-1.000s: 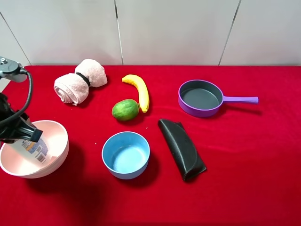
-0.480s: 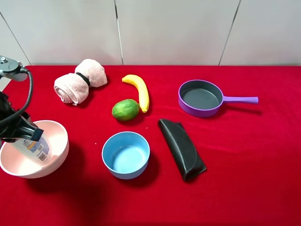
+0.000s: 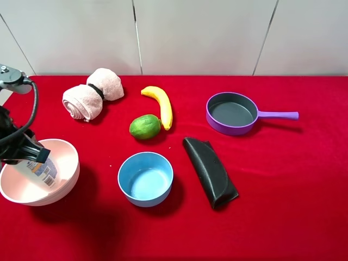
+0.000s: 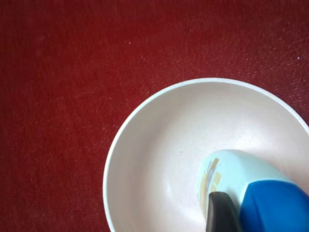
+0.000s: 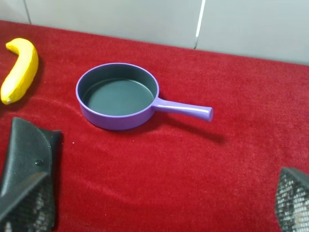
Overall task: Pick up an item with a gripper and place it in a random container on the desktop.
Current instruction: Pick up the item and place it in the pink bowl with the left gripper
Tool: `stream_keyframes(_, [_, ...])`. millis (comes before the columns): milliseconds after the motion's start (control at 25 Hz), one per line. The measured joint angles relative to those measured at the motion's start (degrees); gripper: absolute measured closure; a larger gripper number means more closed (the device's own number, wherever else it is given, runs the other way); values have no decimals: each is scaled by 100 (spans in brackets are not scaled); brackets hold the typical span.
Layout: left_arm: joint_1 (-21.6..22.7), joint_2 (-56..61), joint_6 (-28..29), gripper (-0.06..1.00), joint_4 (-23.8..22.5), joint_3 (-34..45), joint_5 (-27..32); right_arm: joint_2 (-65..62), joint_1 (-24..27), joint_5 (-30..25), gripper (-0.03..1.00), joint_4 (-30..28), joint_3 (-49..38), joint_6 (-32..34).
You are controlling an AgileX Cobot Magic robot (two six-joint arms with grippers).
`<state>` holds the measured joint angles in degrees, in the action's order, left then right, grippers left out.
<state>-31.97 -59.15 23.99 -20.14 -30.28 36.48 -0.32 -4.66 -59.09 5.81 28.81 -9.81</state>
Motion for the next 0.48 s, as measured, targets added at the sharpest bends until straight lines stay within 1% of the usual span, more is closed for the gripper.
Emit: stream_keyframes(480, [0, 0, 0, 56, 0, 0, 0, 0, 0, 0, 27, 0, 0, 0])
